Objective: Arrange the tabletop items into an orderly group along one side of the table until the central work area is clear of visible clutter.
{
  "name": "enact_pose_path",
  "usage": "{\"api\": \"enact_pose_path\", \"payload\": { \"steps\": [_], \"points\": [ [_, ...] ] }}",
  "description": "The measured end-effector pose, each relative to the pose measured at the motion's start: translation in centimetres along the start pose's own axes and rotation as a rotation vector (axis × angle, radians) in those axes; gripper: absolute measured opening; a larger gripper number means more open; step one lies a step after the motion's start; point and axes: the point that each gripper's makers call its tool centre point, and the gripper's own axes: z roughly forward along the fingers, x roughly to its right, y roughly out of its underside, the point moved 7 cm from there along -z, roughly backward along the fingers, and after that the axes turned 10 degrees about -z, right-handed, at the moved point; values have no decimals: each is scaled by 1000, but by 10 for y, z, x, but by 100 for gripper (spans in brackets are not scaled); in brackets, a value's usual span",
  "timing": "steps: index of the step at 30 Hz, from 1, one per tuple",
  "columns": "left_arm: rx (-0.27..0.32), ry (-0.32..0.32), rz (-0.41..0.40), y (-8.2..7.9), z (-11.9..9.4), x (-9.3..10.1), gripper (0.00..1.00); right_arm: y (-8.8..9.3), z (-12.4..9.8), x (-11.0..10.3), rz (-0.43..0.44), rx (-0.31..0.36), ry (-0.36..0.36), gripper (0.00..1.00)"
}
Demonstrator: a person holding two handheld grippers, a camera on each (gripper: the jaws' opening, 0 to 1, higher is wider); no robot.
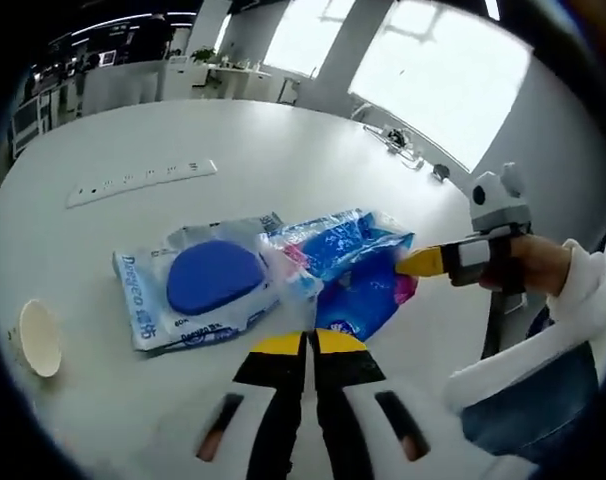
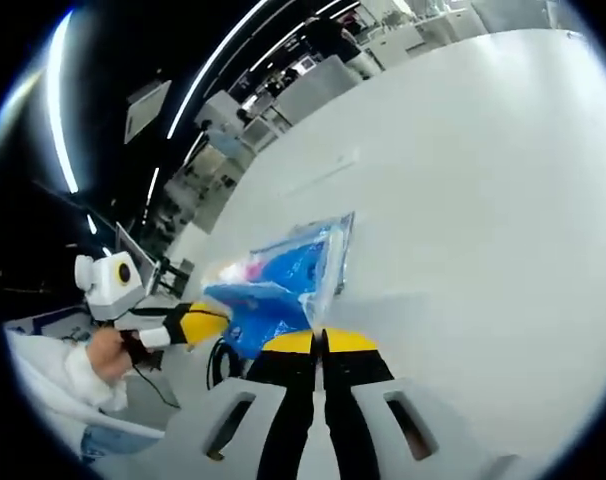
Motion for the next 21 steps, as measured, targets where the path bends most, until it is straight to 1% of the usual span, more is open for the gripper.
{"api": "enact_pose_path", "payload": {
  "steps": [4,6,12,18,21],
  "points": [
    [-4,25,20,-8,12,7,1,-5,-5,11,1,11,14,0],
    [-10,39,21,-11,18,9,1,-10,-6,19,25,24,20,0],
    [-5,72,40,-20,28,17,4,-20,-11,31,21,44,35,0],
    [-9,103,52,-27,41,24,13,-22,-11,42,8,39,54,0],
    [-17,123,83,-30,48,29,15,-26,-13,49,-2,40,72,0]
  ]
}}
